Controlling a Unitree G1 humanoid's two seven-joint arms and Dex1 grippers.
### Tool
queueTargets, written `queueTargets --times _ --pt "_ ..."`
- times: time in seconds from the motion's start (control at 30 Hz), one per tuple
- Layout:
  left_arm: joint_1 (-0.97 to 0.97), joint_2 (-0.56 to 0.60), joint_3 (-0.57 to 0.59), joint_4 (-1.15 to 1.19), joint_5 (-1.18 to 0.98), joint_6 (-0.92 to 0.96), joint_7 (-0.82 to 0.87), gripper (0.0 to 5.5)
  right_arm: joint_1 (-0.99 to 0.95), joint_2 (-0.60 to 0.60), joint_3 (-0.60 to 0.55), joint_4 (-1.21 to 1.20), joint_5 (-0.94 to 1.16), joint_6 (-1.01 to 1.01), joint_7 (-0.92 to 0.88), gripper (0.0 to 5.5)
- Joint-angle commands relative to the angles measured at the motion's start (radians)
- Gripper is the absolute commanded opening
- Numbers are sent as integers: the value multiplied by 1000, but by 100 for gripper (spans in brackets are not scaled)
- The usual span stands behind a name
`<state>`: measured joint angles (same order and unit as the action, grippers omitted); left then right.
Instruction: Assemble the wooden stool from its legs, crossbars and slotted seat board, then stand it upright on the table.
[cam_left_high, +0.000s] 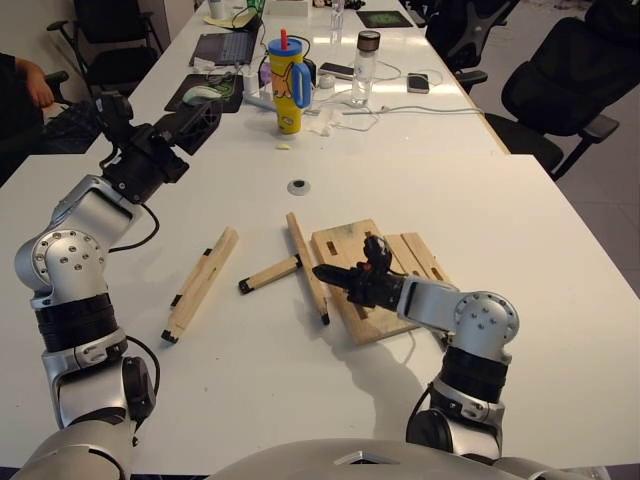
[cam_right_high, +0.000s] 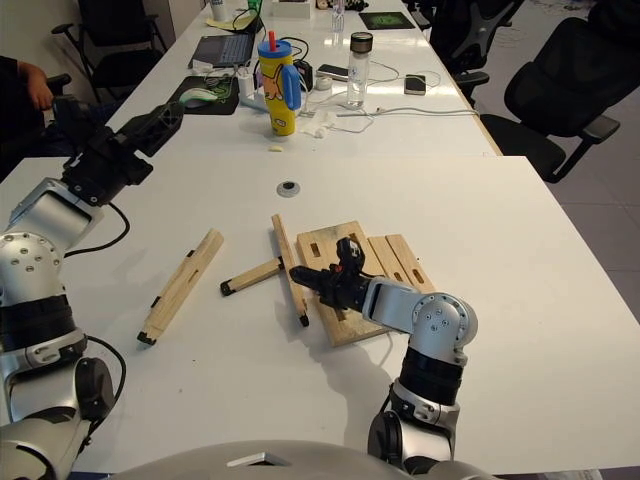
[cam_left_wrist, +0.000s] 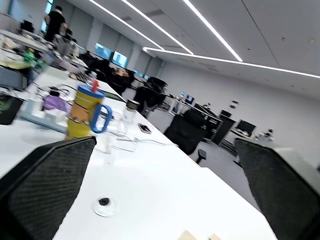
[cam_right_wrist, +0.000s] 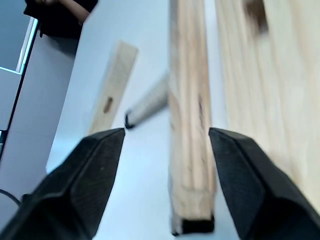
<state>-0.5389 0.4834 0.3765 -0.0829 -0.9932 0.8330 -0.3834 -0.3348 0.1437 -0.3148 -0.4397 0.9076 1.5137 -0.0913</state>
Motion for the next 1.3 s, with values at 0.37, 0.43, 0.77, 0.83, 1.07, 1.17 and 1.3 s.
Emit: queueTargets --times 0.37,0.43,0.77,0.83,1.07,1.17,1.3 --pt "513 -96 -314 -575 -361 294 747 510 5 -338 -66 -140 -69 -484 -107 306" --pt "543 -108 -331 -571 -357 295 824 492 24 -330 -7 -130 -115 -515 -87 307" --pt "493 -201 -413 -492 -435 260 1042 366 99 -213 176 -103 -238 -590 -103 307" --pt "490 -197 -417 -477 -445 255 1063 366 106 -200 192 -99 -253 -591 -104 307" --pt "465 -232 -475 -424 -349 227 1037 366 78 -190 227 -55 -281 -588 -75 307" --pt "461 -255 -503 -402 -290 219 1009 366 63 -196 243 -30 -289 -585 -55 307" --pt "458 -254 -531 -384 -225 238 959 366 44 -190 260 -7 -303 -588 -44 307"
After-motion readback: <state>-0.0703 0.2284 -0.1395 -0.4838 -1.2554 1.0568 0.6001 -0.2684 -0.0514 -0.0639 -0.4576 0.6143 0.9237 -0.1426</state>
